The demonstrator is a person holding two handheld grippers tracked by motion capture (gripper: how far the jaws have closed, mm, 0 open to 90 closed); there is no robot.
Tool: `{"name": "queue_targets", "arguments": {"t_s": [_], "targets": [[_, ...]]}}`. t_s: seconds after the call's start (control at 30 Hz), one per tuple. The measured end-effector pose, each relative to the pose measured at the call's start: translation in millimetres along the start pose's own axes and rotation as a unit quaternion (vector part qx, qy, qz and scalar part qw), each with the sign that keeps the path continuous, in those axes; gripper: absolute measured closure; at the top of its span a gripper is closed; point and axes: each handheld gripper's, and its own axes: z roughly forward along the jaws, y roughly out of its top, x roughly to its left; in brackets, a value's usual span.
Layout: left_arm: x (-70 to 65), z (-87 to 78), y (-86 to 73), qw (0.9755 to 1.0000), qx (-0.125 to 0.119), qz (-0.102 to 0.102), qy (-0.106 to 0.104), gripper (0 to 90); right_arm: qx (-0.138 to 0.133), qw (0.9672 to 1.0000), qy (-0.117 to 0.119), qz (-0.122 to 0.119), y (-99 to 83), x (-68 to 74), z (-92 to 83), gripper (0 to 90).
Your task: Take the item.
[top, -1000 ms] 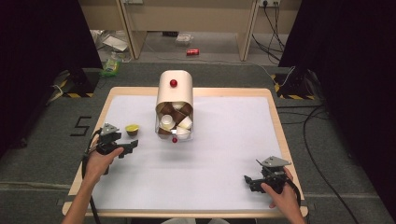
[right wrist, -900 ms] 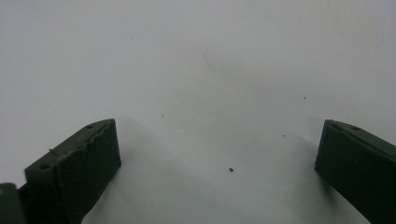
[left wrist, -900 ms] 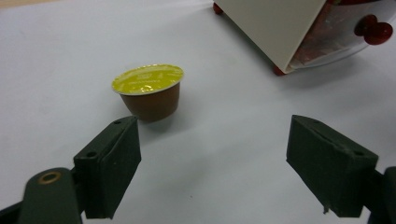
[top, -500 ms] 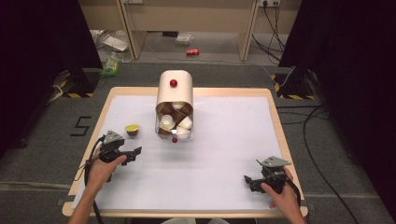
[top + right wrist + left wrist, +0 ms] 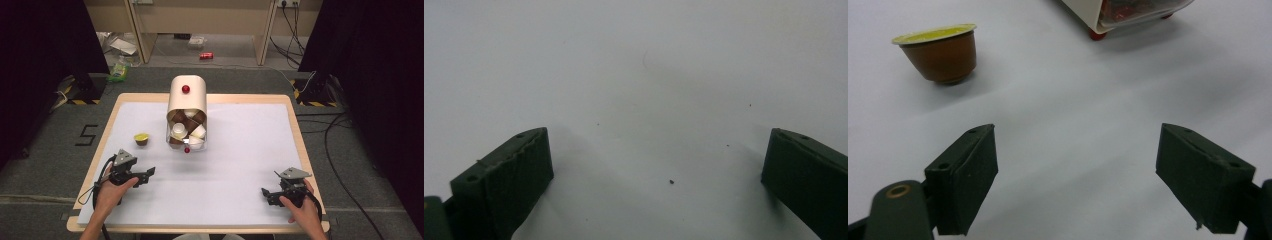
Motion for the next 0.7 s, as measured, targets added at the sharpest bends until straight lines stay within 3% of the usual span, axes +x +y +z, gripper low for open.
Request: {"name": "queue_targets", "arguments": {"t_s": [0.37, 0.7], "targets": [[-12.2, -2.3, -13.1, 0.9999, -0.001, 0.017, 0.004, 16.6, 0.000, 1.0000, 0.000, 0.003, -0.1, 0.5, -0.1, 0.4], [-15.6, -5.3, -25.4, 0.9997, 0.003, 0.022, 0.013, 16.4, 0.000, 1.0000, 0.000, 0.002, -0.1, 0.5, 0.0, 0.4]]}}
